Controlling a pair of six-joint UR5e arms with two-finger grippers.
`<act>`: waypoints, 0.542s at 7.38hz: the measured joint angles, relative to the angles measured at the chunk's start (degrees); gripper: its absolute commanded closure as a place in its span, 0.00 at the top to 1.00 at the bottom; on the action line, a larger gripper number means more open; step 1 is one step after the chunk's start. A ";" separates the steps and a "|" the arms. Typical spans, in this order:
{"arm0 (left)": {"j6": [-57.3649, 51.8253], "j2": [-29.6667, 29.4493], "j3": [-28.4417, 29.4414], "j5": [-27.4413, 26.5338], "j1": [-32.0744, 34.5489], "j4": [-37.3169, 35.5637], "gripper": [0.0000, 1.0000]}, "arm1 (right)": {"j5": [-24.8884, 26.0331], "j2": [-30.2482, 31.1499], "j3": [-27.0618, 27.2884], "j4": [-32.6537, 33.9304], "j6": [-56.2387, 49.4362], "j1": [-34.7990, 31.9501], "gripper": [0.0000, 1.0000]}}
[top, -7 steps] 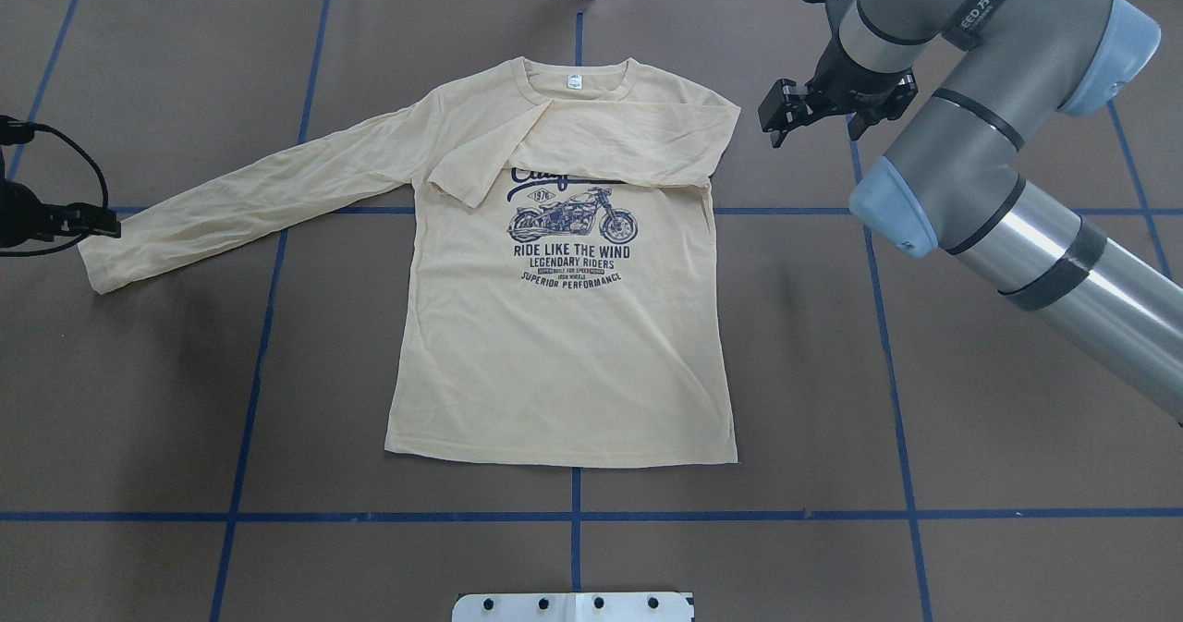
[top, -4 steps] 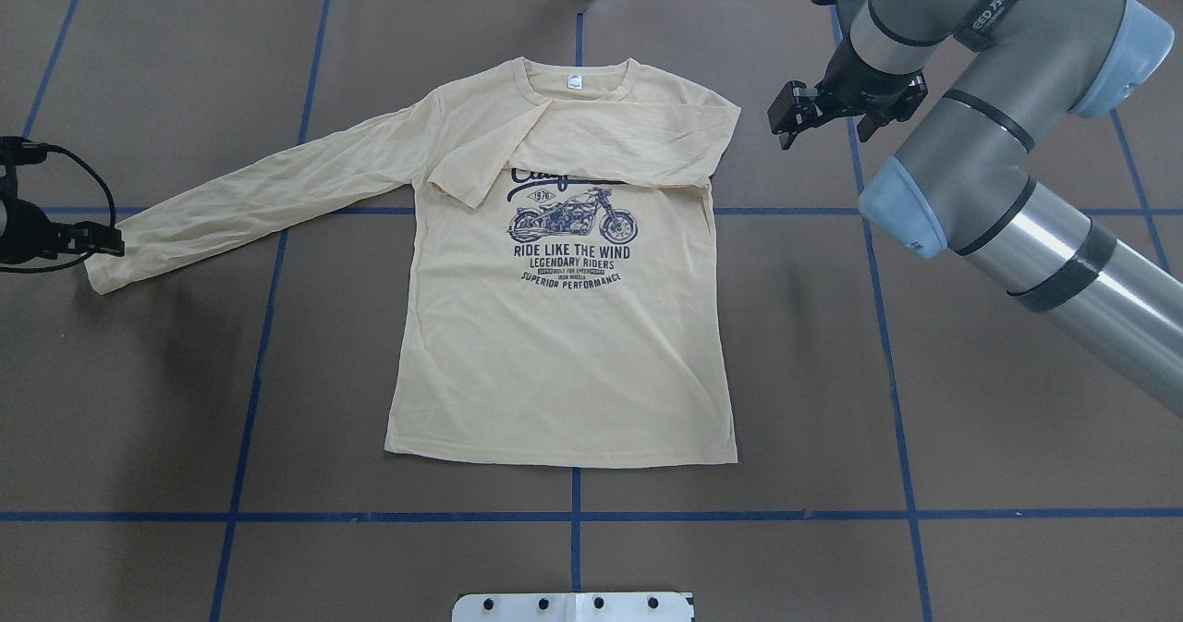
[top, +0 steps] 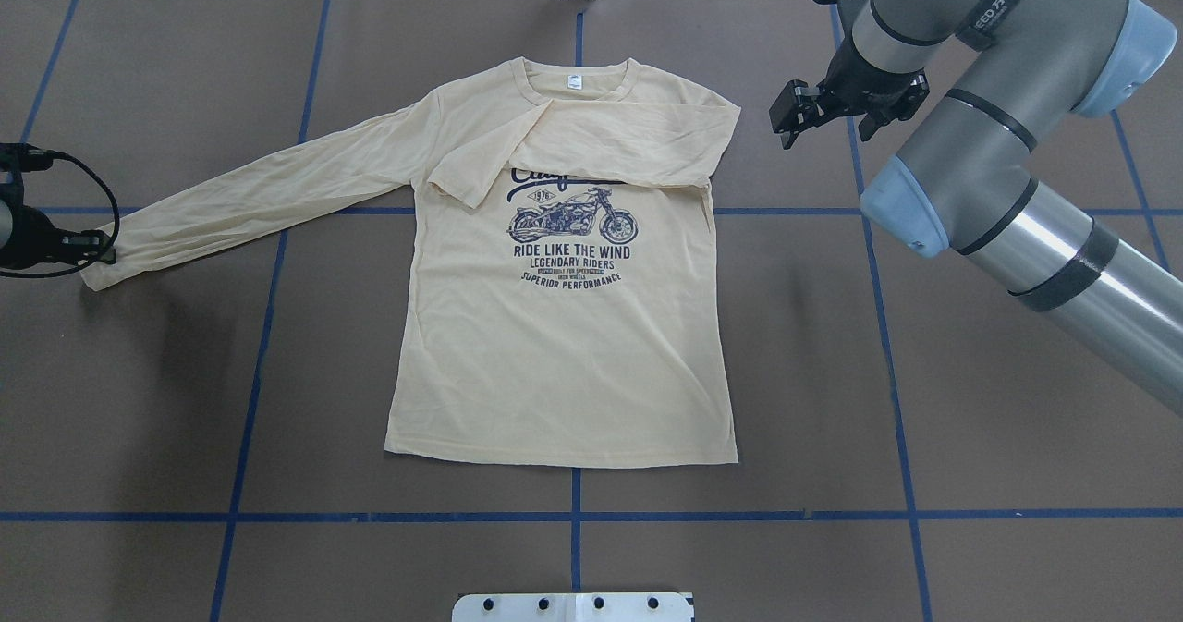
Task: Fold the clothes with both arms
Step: 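Grasp the cuff of the other sleeve with the left gripper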
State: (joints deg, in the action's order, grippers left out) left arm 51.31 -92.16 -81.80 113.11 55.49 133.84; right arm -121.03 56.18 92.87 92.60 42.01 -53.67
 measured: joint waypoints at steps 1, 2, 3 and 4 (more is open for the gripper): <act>-0.04 -0.03 -0.24 0.08 -0.12 -0.15 0.00 | 0.00 0.13 0.07 0.00 0.00 -0.05 1.00; -0.04 -0.04 -0.93 0.48 -0.27 -0.33 0.00 | 0.00 0.46 0.27 -0.03 0.00 -0.08 1.00; -0.01 0.00 -2.31 1.41 -0.27 -0.78 0.00 | 0.00 1.07 0.72 -0.05 0.00 -0.11 1.00; 0.01 0.17 -4.16 3.31 -0.18 -1.72 0.00 | -0.01 1.83 1.28 -0.07 -0.02 -0.11 1.00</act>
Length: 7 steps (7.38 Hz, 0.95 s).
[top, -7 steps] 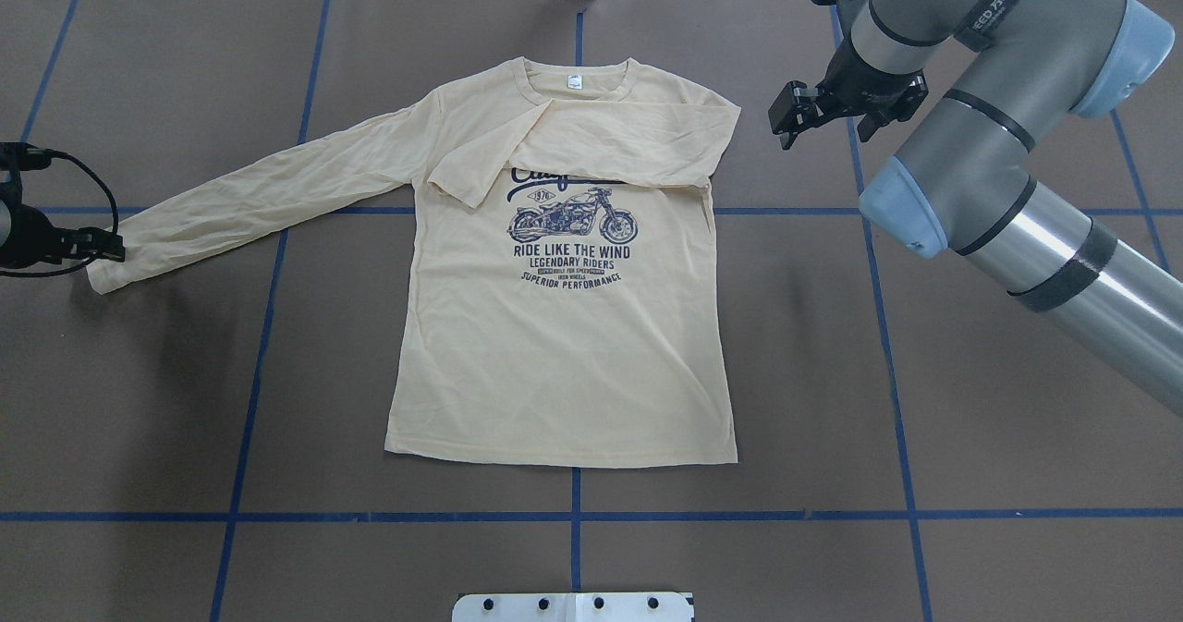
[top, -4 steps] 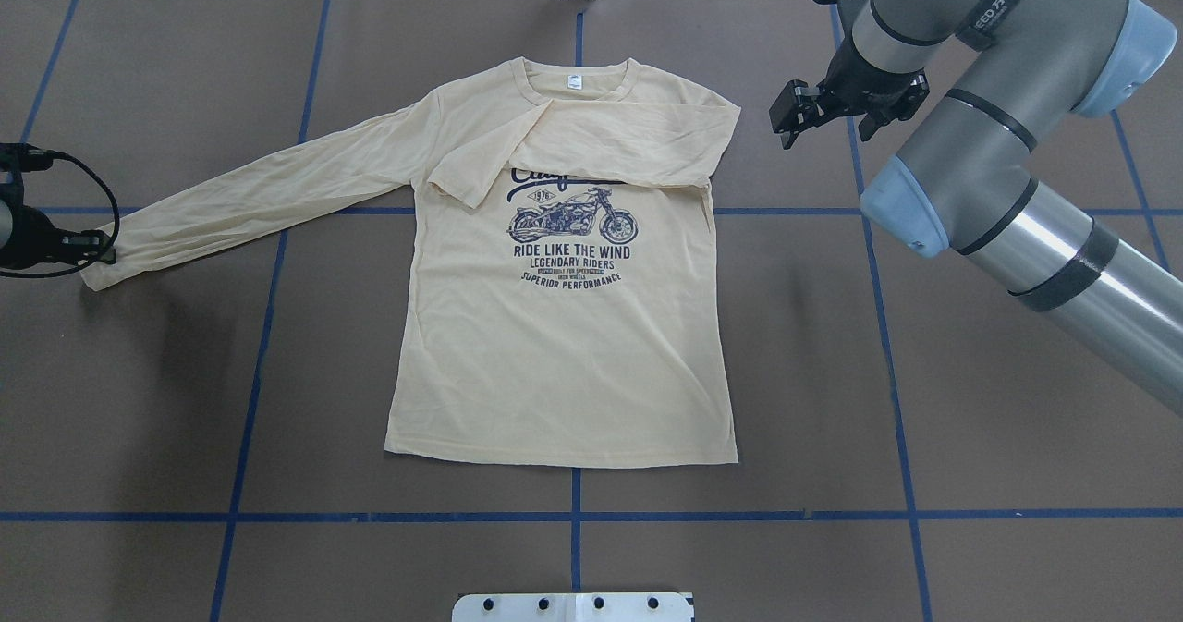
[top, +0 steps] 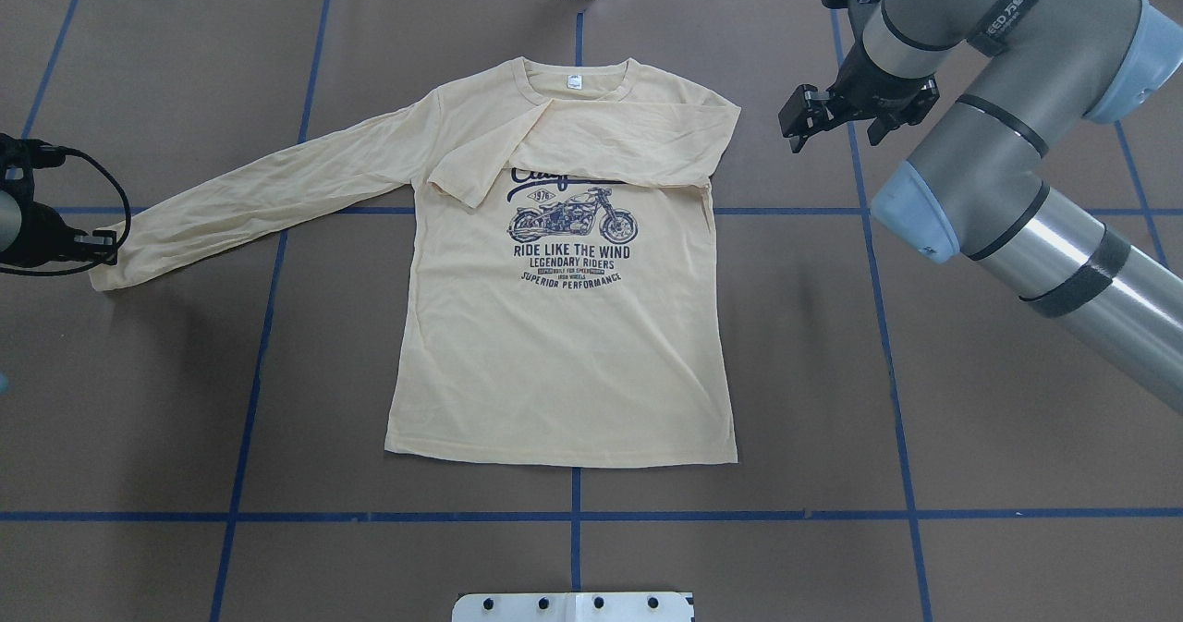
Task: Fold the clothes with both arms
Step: 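Grasp the cuff of the other sleeve with the left gripper, then fold the held sleeve with the left gripper across the shirt front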
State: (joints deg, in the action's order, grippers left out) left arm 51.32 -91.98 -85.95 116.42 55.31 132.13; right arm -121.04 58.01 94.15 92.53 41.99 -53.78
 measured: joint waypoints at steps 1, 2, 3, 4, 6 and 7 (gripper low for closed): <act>0.00 0.03 -2.43 1.94 0.08 -1.41 0.00 | -0.04 0.81 0.44 -0.02 -0.38 -0.11 1.00; 0.08 -0.45 -5.19 3.48 0.20 -3.55 0.00 | -0.06 2.04 1.02 -0.01 -1.23 -0.26 1.00; 0.31 -2.64 -7.26 5.07 0.94 -6.60 0.00 | -0.07 3.95 1.95 0.02 -2.17 -0.37 1.00; 0.57 -7.49 -8.18 7.10 2.54 -11.39 0.00 | -0.07 6.29 3.12 0.07 -3.10 -0.44 1.00; 1.70 -20.59 -8.51 11.21 5.17 -25.43 0.00 | -0.17 11.07 5.73 0.10 -3.84 -0.48 1.00; 4.77 -26.25 -8.55 13.61 5.64 -30.00 0.00 | -0.26 13.44 6.89 0.10 -4.09 -0.49 1.00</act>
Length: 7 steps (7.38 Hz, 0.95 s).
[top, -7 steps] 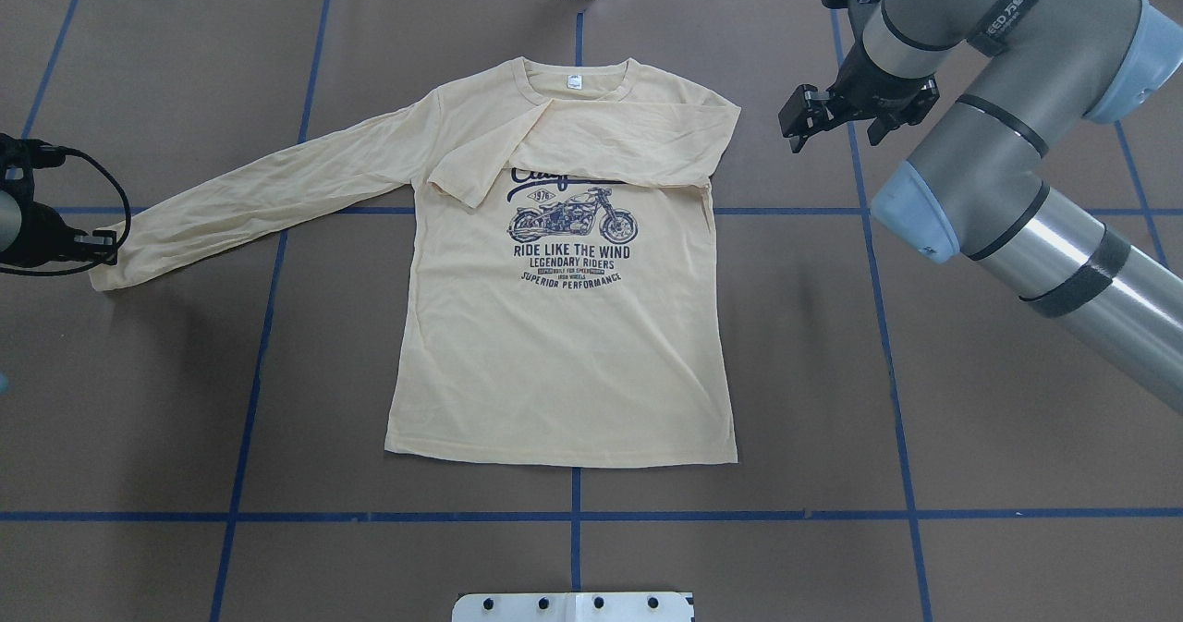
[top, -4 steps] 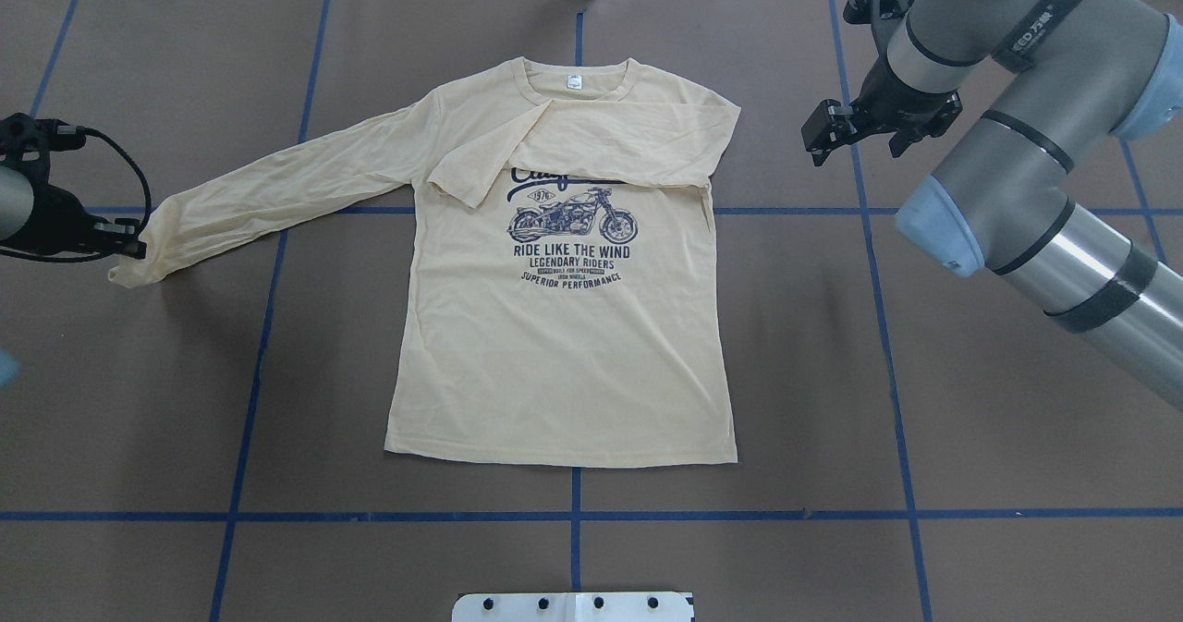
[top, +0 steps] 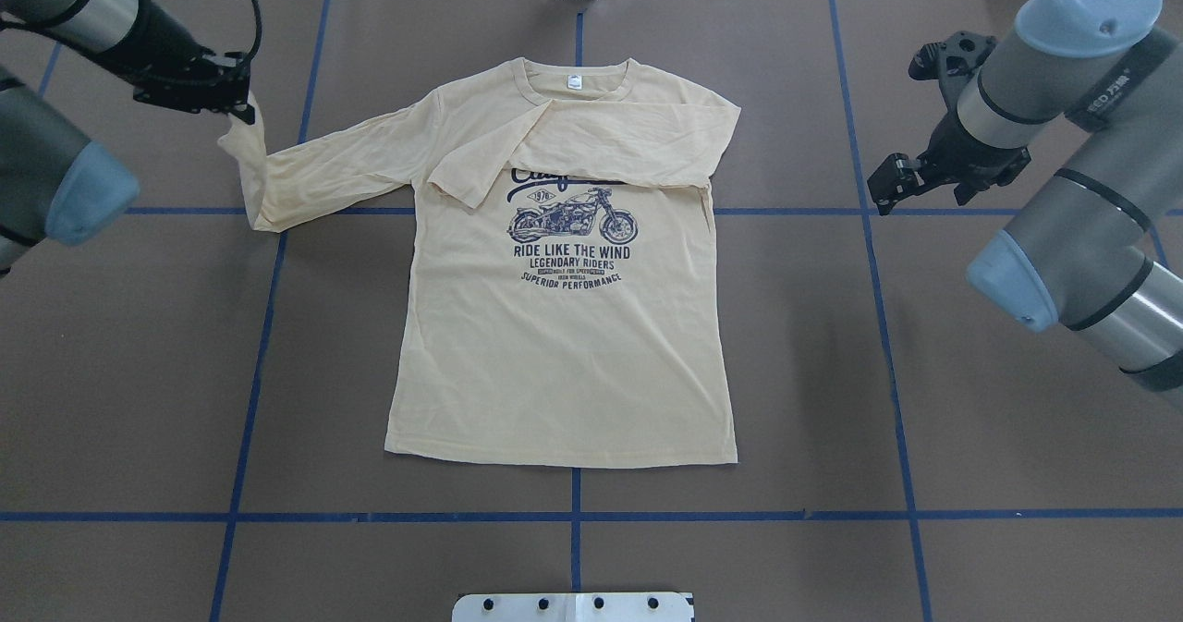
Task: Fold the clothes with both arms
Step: 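Fold the held sleeve with the left gripper across the shirt front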
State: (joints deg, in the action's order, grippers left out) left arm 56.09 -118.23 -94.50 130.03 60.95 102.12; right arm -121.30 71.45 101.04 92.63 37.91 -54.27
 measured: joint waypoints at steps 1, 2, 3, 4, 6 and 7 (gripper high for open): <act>4.43 -4.65 0.03 2.23 -0.03 -1.80 0.00 | -0.05 1.76 0.53 -0.03 -0.37 0.05 1.00; 9.41 -9.00 0.14 4.41 -0.38 -2.47 0.00 | -0.06 2.78 0.71 -0.07 -0.71 0.09 1.00; 14.21 -12.97 0.29 6.81 -1.00 -2.63 0.00 | -0.07 3.20 0.69 -0.04 -0.89 0.11 1.00; 18.59 -17.29 1.36 8.48 -2.12 -2.44 0.00 | -0.07 3.35 0.61 -0.02 -0.95 0.15 1.00; 25.66 -24.04 5.78 9.24 -6.90 0.28 0.00 | -0.06 3.42 0.24 -0.02 -0.99 0.26 1.00; 28.22 -25.04 8.35 9.20 -8.63 4.17 0.00 | -0.02 3.41 0.11 -0.05 -0.97 0.35 1.00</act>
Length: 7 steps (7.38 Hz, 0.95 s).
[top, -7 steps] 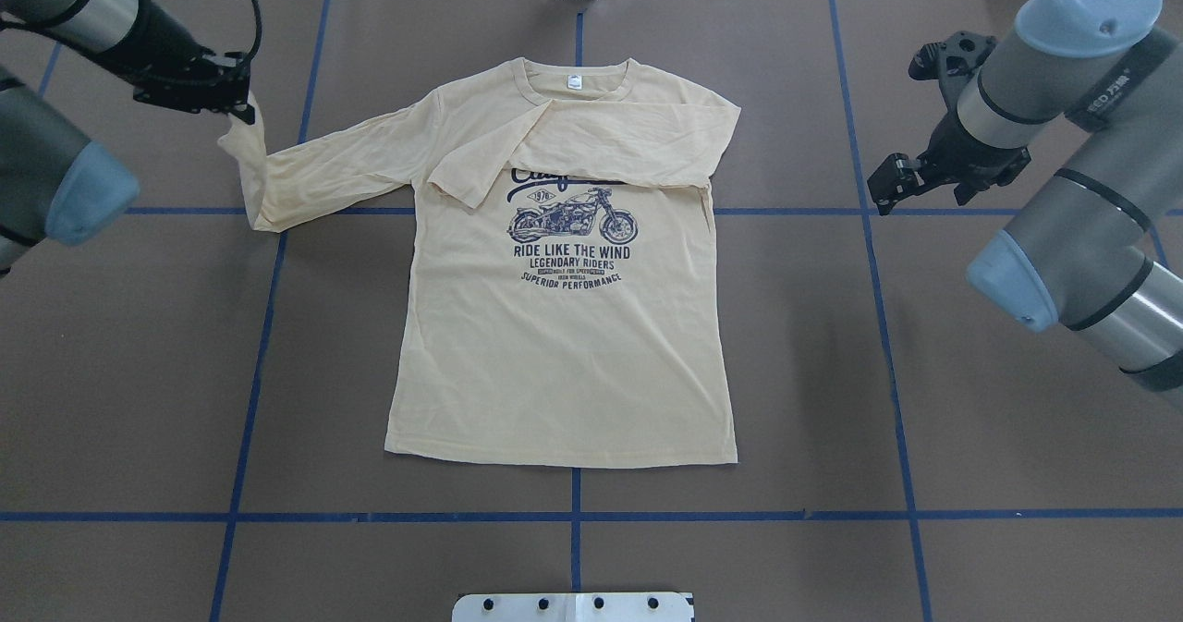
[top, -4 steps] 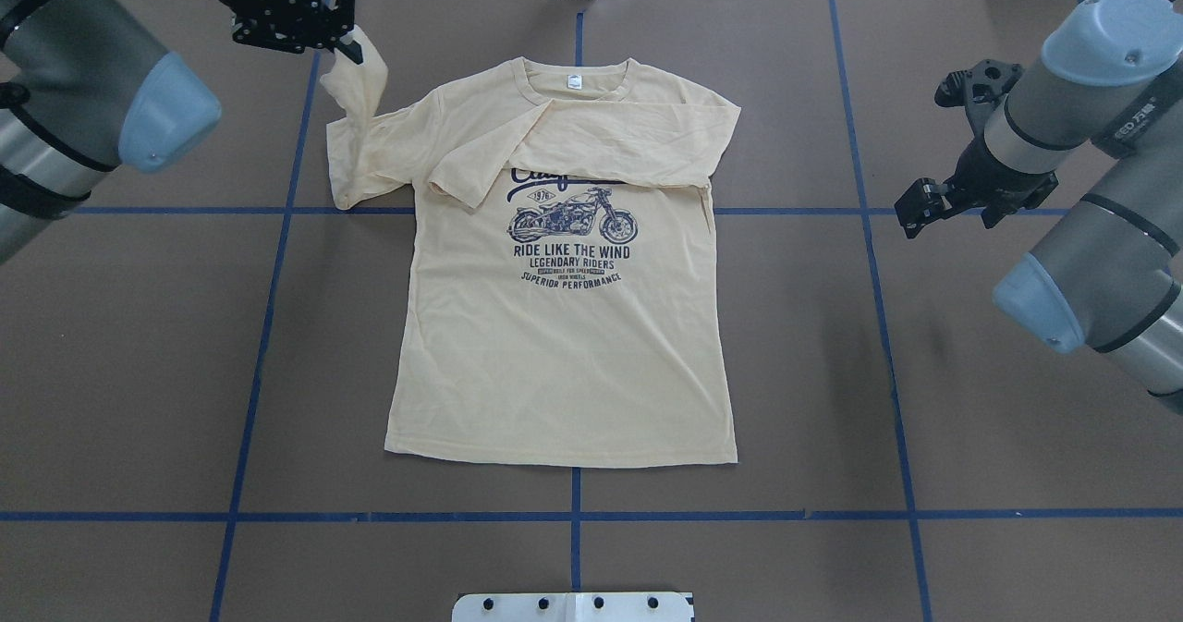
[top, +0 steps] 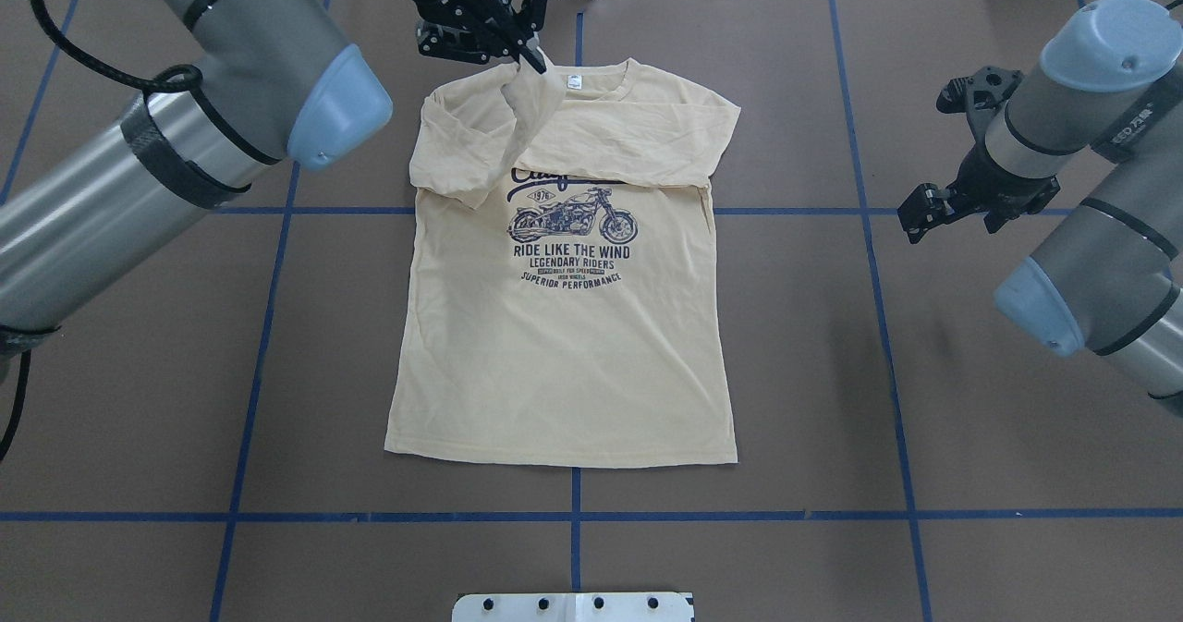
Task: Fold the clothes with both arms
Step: 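Fold the held sleeve with the left gripper across the shirt front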
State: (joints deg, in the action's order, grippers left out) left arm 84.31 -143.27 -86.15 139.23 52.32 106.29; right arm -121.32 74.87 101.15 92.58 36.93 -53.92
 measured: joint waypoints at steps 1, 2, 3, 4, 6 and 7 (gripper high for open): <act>2.26 -0.40 2.63 -0.39 -1.23 4.32 0.00 | 0.02 -0.03 -0.04 -0.02 0.04 0.20 1.00; 3.57 -0.55 4.62 -1.55 -2.42 7.23 0.00 | 0.03 -0.08 -0.09 -0.03 0.06 0.49 1.00; 4.12 -0.56 6.26 -3.32 -3.68 9.05 0.00 | 0.05 -0.17 -0.18 -0.03 0.07 0.71 1.00; 4.43 -0.62 8.28 -5.17 -4.83 11.08 0.00 | 0.11 -0.31 -0.30 -0.05 0.07 0.96 1.00; 5.22 -1.11 13.32 -9.81 -7.93 16.56 0.00 | 0.23 -0.68 -0.73 -0.29 0.07 1.53 1.00; 5.66 -1.51 15.00 -11.91 -9.38 18.38 0.00 | 0.30 -0.81 -1.03 -0.39 0.07 1.85 1.00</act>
State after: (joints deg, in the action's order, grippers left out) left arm 89.98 -144.77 -71.15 127.32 42.93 124.67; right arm -121.03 74.05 100.12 92.19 37.00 -52.07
